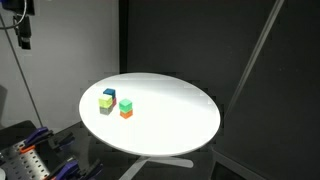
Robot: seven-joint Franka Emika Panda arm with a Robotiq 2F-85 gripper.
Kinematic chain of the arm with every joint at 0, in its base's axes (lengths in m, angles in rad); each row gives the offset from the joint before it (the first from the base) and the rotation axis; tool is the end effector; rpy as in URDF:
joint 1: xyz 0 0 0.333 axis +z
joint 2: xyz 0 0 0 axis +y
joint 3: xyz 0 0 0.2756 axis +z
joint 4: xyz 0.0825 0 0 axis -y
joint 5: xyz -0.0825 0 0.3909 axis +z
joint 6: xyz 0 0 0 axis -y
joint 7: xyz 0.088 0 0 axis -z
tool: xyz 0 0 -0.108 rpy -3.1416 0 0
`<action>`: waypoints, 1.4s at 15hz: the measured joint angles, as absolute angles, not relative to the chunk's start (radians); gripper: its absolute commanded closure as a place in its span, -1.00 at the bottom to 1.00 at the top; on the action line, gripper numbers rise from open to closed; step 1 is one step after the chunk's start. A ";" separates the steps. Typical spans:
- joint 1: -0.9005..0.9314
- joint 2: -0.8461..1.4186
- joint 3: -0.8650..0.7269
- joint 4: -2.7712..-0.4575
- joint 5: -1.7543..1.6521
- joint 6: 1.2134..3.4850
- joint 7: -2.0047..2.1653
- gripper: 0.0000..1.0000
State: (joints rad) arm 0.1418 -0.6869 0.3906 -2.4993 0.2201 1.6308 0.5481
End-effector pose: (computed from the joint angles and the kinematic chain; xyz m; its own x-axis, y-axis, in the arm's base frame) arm 0.3029 0.2023 0.4427 0.9720 -0.1700 -0.1623 -0.1485 -0.9794 0.1365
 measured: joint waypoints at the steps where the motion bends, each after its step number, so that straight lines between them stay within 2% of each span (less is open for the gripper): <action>1: 0.142 -0.687 0.390 -2.499 0.220 1.631 0.547 -1.00; 11: 0.142 -0.662 0.279 -2.471 0.220 1.677 0.357 -1.00; 21: 0.141 -0.511 0.188 -2.436 0.220 1.952 0.132 -1.00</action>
